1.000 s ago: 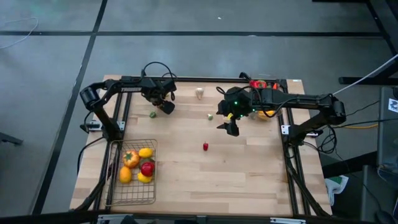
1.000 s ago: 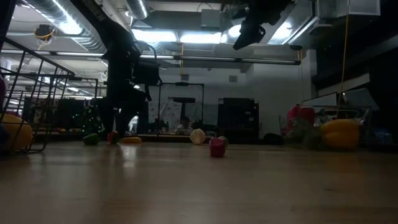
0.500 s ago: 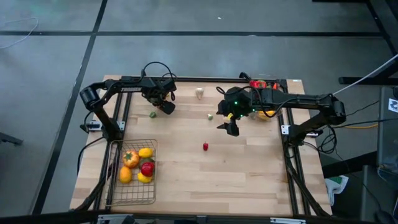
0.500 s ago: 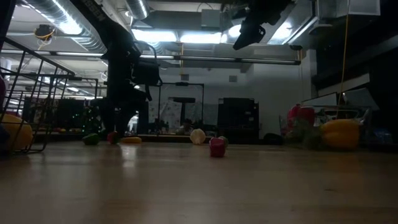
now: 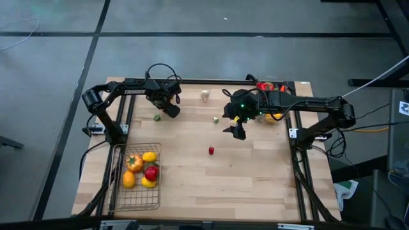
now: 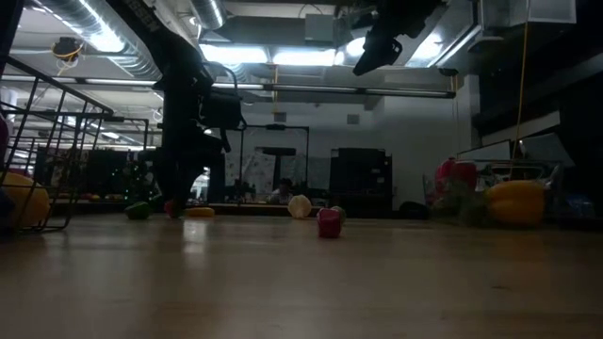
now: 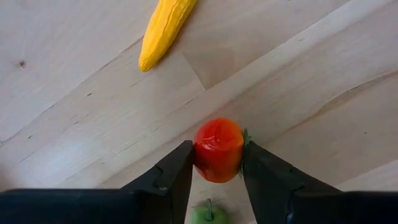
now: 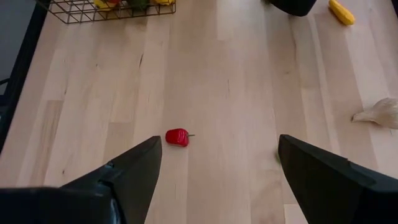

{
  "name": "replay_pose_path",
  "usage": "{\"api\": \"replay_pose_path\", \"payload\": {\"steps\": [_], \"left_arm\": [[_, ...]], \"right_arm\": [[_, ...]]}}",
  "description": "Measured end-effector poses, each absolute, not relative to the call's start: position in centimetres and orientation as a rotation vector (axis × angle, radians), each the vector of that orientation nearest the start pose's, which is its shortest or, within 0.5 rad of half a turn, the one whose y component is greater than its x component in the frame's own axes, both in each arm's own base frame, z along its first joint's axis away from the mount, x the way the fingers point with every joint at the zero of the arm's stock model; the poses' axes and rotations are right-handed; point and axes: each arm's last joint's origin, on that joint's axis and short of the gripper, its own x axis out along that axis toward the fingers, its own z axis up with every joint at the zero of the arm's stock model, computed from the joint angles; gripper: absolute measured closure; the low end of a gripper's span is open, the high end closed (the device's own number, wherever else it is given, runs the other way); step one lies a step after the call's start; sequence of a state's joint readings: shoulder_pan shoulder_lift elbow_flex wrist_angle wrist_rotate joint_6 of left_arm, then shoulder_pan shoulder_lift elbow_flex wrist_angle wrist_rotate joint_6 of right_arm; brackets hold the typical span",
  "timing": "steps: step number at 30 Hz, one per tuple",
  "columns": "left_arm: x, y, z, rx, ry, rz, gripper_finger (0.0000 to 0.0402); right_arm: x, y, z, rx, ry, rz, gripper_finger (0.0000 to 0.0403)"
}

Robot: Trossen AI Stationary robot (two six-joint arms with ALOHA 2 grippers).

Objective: Sort produce into baskets
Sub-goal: Put the peach into the wire basket

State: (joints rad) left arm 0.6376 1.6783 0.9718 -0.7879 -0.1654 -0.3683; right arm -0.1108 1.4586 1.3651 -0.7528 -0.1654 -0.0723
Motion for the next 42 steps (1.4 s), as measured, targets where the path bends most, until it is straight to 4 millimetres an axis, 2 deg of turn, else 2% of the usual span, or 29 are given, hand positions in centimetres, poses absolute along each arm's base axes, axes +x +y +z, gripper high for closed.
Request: {"api": "replay_pose_path", "payload": {"steps": [11,16,21,25,32,42], "left_arm": [[22.3,16.9,16.2,-0.656,1.384,0.875,0.0279],[22.4,16.5,18.0,-0.679,1.379,0.811,0.0279],[22.1,15.5,20.9,-0.662,1.383,0.761,0.0279],[21.4,13.5,23.4,-0.669,1.413,0.724,0.0279],[19.4,8.4,26.7,-0.78,1.458,0.616,0.0279],[17.1,1.7,29.7,-0.938,1.438,0.517,0.0279]], "right_arm": [[30.2,-2.9,33.1,0.049,0.836,0.081,0.0084],[30.2,-2.9,33.1,0.049,0.839,0.081,0.0084],[30.2,-2.9,33.1,0.049,0.84,0.081,0.0084],[30.2,-2.9,33.1,0.049,0.84,0.081,0.0084],[30.2,-2.9,33.1,0.049,0.84,0.081,0.0084],[30.2,-2.9,33.1,0.049,0.839,0.081,0.0084]]}}
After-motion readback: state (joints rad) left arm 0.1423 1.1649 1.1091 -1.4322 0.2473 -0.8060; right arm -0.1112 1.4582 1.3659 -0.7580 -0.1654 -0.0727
